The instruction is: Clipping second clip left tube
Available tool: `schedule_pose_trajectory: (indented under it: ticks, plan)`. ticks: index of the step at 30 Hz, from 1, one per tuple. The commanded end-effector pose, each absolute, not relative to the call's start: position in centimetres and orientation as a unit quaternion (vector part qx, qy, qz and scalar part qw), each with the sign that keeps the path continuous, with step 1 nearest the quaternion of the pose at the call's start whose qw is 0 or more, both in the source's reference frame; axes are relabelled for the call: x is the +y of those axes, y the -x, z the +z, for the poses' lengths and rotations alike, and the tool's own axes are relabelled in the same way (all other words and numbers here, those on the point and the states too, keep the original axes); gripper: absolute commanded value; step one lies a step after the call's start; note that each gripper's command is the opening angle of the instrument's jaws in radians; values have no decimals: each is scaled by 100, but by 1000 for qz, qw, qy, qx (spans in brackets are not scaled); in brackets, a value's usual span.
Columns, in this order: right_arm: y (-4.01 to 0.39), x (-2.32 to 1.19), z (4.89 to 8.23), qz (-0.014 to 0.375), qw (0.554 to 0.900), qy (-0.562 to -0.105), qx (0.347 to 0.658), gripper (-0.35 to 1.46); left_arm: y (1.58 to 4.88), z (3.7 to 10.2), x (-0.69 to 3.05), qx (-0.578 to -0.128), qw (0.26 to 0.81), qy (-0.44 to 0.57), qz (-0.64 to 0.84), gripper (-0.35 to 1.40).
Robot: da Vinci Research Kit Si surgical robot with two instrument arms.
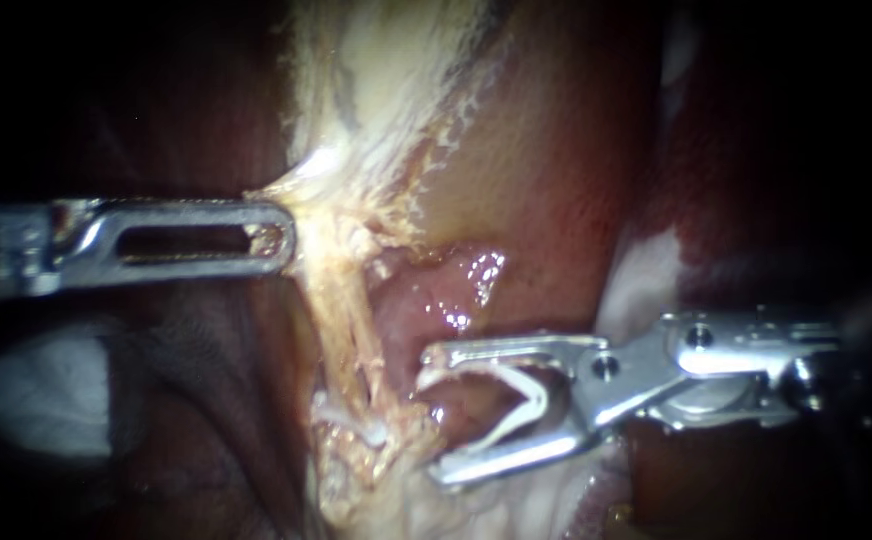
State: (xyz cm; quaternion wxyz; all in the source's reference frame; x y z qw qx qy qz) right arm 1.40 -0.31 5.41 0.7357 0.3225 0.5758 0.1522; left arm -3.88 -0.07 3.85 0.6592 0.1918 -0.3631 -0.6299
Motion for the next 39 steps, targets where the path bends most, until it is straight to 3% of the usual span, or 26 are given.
schedule_pose_trajectory:
  ticks: [1,10,23,39]
  plan:
    - [-146,-31,544,155,736,-323,575,59,388,386,-7,-363,659,-192,-630,-35]
    - [-174,-26,565,167,735,-326,571,59,389,383,-8,-363,659,-191,-630,-35]
    - [-180,-24,590,183,740,-329,558,58,392,377,-12,-362,658,-190,-632,-35]
    - [-200,-34,603,181,748,-324,550,58,396,367,-16,-362,655,-191,-635,-35]
